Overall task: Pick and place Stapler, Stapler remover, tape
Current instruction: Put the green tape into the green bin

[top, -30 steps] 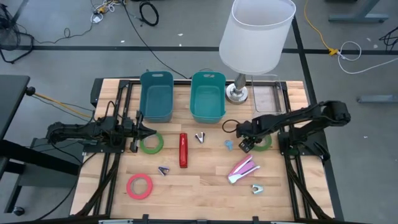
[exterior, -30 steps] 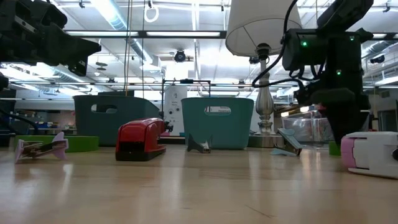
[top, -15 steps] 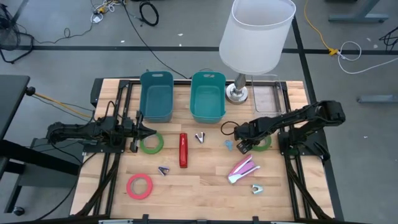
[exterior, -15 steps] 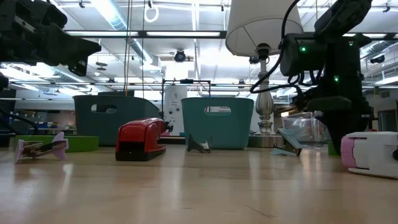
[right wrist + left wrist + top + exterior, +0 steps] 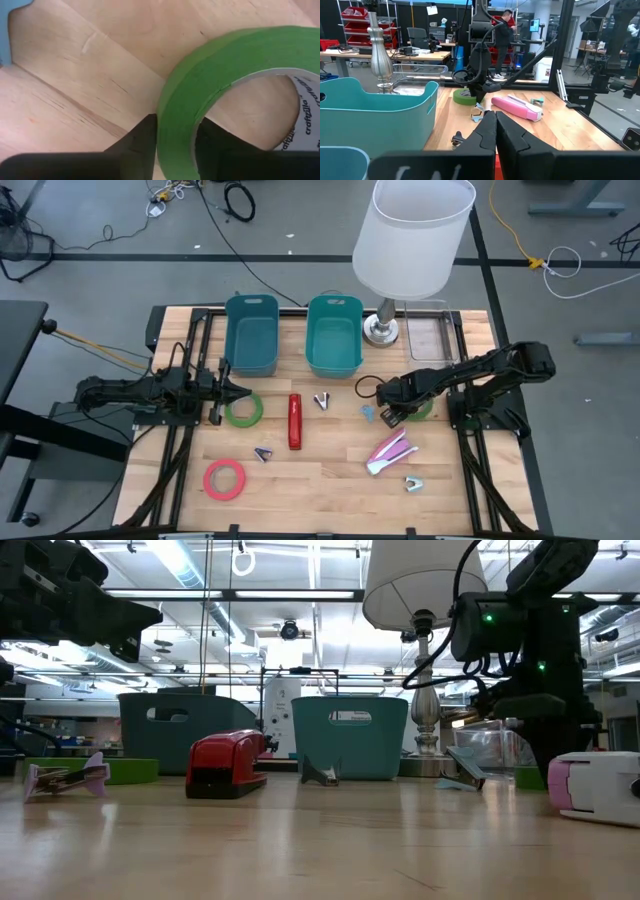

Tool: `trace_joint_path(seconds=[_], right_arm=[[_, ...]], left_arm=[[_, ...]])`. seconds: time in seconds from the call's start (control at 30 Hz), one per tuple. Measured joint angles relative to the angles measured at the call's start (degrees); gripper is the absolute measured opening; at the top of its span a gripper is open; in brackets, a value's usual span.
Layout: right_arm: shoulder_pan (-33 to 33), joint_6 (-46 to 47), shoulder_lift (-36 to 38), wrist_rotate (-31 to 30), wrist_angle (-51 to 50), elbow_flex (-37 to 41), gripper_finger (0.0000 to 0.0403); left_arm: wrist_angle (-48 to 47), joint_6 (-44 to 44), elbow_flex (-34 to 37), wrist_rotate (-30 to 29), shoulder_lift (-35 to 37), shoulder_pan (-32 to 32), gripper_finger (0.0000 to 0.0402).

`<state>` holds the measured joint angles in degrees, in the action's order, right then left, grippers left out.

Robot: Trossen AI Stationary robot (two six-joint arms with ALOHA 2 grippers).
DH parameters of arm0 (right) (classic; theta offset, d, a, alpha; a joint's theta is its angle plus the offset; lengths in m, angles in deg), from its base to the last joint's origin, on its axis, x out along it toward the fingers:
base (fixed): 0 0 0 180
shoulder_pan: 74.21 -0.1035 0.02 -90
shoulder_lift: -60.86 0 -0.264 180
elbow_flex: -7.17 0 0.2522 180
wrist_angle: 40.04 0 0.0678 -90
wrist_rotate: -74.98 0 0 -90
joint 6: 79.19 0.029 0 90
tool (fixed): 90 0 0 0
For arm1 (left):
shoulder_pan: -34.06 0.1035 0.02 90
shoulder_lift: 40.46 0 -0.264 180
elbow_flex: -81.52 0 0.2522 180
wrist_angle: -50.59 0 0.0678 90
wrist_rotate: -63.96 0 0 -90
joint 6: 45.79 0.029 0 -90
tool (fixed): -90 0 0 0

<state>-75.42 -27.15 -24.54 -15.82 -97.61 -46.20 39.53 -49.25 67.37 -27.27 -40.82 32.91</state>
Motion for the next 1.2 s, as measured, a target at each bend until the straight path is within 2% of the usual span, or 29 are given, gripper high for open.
trace_joint_path(seconds=[0.4,0.53,0.83,1.2], right_arm=[[0.0,-0.02,0.05,0.23,0.08,0.0,0.0095],[-0.03,-0.04,1.23,2.09,0.72,0.0,0.009],[-0.15,1.89,9.47,1.88,0.28,-2.4,0.009],[-0.15,-0.42,18.01,-0.2,1.95,-10.24,0.009]], left_arm=[[0.0,0.0,0.01,0.0,0.0,0.01,0.0003],[0.0,0.0,-0.01,0.0,0.0,0.02,0.0003],[0.0,-0.01,0.0,0.0,0.0,0.02,0.0003],[0.0,-0.01,-0.01,0.0,0.0,0.01,0.0003]])
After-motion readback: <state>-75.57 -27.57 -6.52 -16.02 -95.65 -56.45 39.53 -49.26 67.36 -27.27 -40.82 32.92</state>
